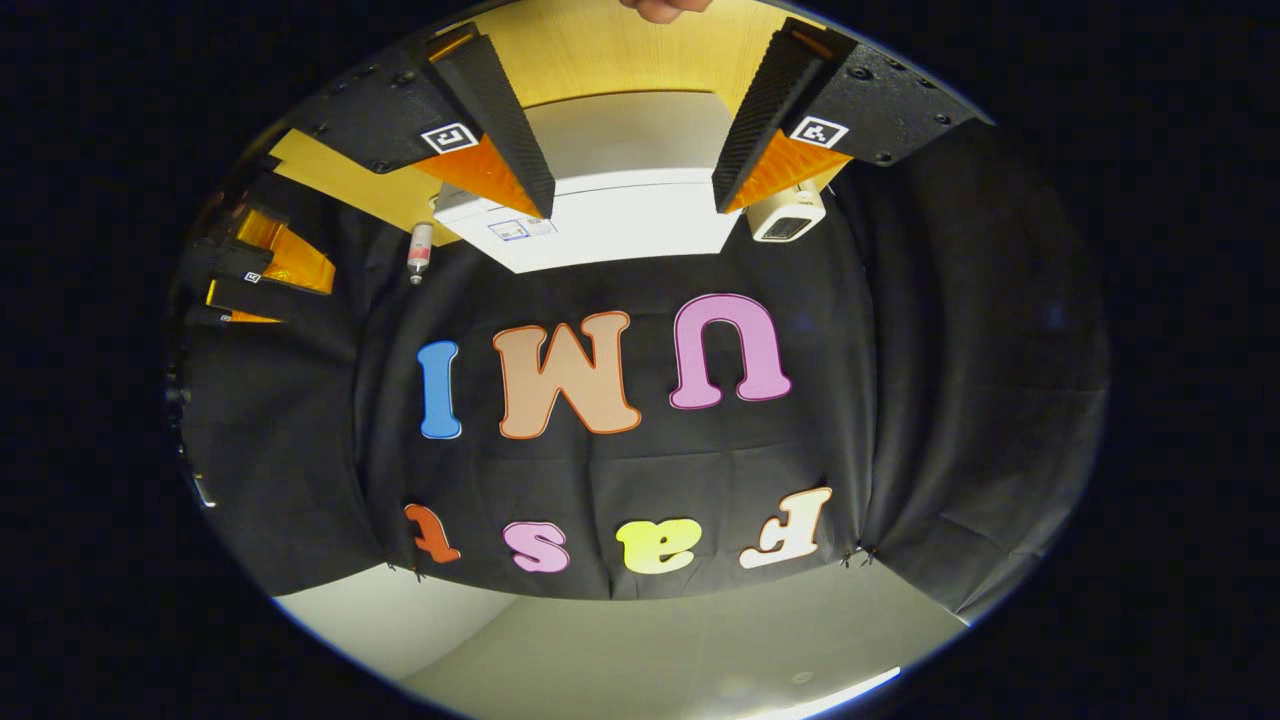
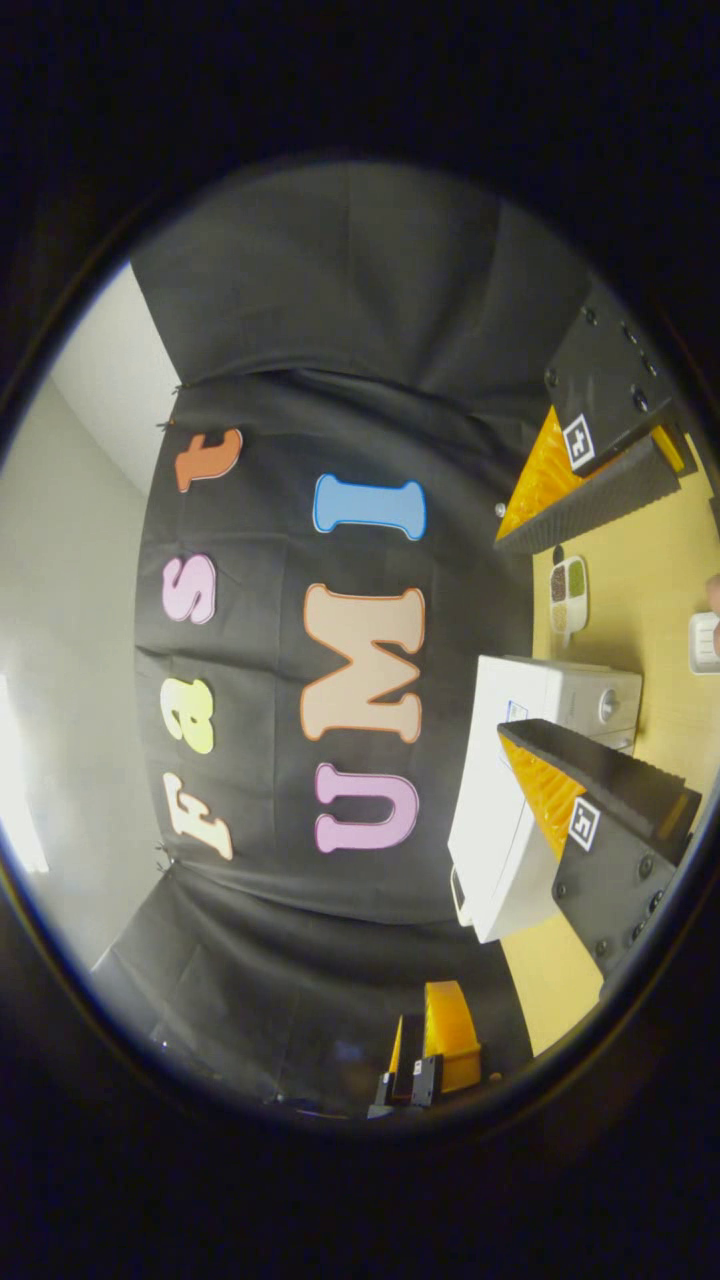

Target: Open the microwave oven with the left hand, put the food in, and close the microwave oven.

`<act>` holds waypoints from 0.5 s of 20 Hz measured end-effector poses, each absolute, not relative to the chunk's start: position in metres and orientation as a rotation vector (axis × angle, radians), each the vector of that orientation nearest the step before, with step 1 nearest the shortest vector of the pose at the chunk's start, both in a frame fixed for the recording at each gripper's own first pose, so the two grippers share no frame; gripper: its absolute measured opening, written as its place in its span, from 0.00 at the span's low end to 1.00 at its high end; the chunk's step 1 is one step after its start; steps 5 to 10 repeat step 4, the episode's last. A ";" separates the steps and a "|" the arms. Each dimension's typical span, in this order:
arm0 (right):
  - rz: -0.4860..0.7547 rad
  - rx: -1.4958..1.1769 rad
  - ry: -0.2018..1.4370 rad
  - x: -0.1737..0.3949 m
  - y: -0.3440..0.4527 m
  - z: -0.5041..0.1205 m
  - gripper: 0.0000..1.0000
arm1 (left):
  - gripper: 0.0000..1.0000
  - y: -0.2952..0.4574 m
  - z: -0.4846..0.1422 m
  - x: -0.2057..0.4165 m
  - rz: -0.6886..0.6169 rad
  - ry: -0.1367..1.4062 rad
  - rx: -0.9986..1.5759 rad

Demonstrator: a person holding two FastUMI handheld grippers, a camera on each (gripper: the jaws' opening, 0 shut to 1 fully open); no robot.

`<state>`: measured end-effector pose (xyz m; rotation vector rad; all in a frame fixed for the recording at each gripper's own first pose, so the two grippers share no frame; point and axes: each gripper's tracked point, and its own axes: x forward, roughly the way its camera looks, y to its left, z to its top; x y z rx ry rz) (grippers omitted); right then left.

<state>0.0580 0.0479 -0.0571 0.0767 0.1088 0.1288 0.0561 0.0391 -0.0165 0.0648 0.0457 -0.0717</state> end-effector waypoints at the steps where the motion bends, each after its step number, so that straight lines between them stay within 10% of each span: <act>1: 0.127 0.077 0.111 0.057 0.048 -0.058 0.97 | 0.97 0.041 -0.016 0.055 -0.070 0.046 0.068; 10: 0.118 0.072 0.115 0.053 0.048 -0.058 0.96 | 0.97 0.042 -0.017 0.053 -0.075 0.045 0.058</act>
